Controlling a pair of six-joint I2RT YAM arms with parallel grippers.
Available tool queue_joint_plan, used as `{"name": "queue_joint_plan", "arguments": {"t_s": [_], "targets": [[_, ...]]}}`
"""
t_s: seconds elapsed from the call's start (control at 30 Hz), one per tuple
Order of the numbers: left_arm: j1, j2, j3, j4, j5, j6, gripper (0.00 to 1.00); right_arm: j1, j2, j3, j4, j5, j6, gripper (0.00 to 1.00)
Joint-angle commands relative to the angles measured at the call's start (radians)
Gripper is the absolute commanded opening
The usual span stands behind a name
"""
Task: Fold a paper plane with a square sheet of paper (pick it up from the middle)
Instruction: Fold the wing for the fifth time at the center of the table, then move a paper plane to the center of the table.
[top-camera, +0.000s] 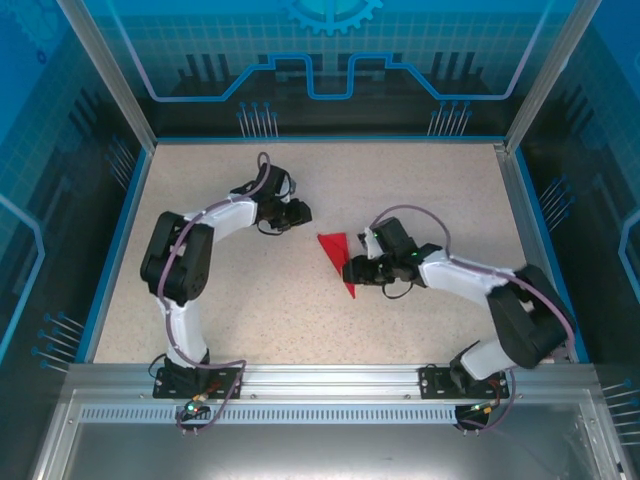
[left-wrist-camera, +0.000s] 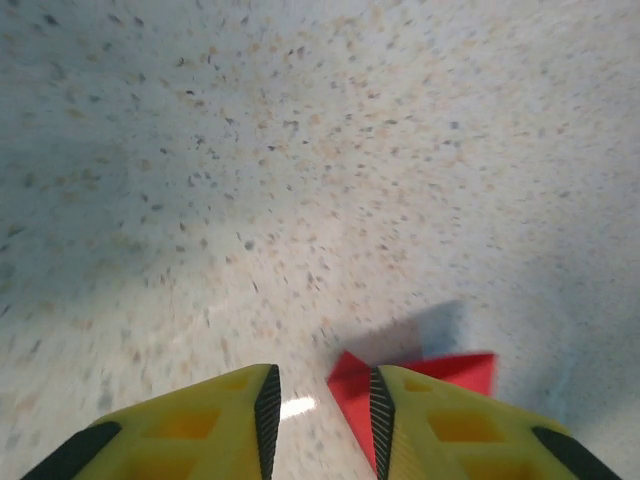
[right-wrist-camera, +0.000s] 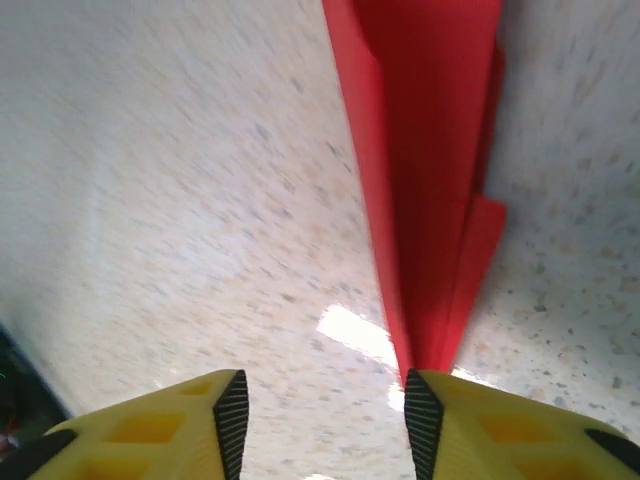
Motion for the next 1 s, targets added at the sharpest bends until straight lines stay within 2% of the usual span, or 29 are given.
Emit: {"name": "queue_joint_plan", "arguments": {"t_s": [0.0, 0.1, 0.17, 0.37, 0.5, 0.87, 0.97], "targets": [[-0.064, -0.094, -0.028, -0.118, -0.123, -0.022, 0.38, 0.003, -0.13, 0.025, -0.068, 0.164, 0.046, 0.59], [-0.132, -0.117, -0.032, -0.163, -0.178, -0.061, 0.43, -0.014, -0.214, -0.007, -0.136, 0.308, 0.074, 0.68], [-0.177, -0.121, -0.036, -0.172, -0.208, -0.101, 0.47, -0.037, -0.253, -0.036, -0.161, 0.351, 0.083, 0.71], [-0.312, -0.077, 0.003, -0.202, -0.25, -0.197, 0.54, -0.108, -0.279, -0.106, -0.21, 0.368, 0.096, 0.76], [-0.373, -0.021, 0.052, -0.252, -0.325, -0.251, 0.55, -0.128, -0.263, -0.135, -0.206, 0.364, 0.093, 0.8], [-0.416, 0.078, 0.131, -0.282, -0.383, -0.29, 0.59, -0.133, -0.224, -0.177, -0.153, 0.336, 0.101, 0.8], [-0.416, 0.068, 0.117, -0.289, -0.401, -0.305, 0.49, -0.134, -0.218, -0.178, -0.157, 0.34, 0.102, 0.8]]}}
